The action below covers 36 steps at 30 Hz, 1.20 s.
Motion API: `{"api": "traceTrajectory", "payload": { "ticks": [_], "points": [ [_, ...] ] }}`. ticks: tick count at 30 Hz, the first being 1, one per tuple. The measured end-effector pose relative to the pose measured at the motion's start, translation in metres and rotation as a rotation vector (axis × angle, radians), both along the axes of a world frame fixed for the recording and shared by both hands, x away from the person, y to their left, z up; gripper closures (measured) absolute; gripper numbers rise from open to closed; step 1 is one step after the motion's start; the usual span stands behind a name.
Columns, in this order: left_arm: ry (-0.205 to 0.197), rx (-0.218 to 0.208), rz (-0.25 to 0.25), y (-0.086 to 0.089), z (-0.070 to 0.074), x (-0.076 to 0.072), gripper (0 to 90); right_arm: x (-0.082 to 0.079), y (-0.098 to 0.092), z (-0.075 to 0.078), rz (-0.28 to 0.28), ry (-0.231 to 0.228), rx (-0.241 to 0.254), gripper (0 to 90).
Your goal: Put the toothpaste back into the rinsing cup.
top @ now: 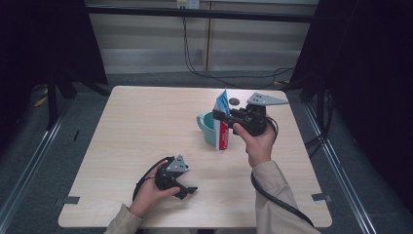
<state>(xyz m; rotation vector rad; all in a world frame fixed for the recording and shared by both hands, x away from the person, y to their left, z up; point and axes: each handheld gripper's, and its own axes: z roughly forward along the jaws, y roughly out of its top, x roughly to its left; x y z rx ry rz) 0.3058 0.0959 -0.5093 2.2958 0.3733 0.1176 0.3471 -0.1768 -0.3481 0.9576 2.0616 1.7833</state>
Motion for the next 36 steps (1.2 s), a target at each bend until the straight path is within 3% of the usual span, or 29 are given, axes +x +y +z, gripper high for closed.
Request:
{"api": "traceTrajectory", "payload": {
  "ticks": [24, 36],
  "points": [
    [-0.001, -0.005, 0.0, 0.0, 0.0, 0.0, 13.8, 0.02, 0.002, 0.016, -0.033, -0.031, 0.043, 71.6],
    [0.005, 0.005, 0.0, 0.0, 0.0, 0.0, 13.9, 0.032, 0.008, 0.025, -0.04, -0.047, 0.034, 71.7]
  ]
}}
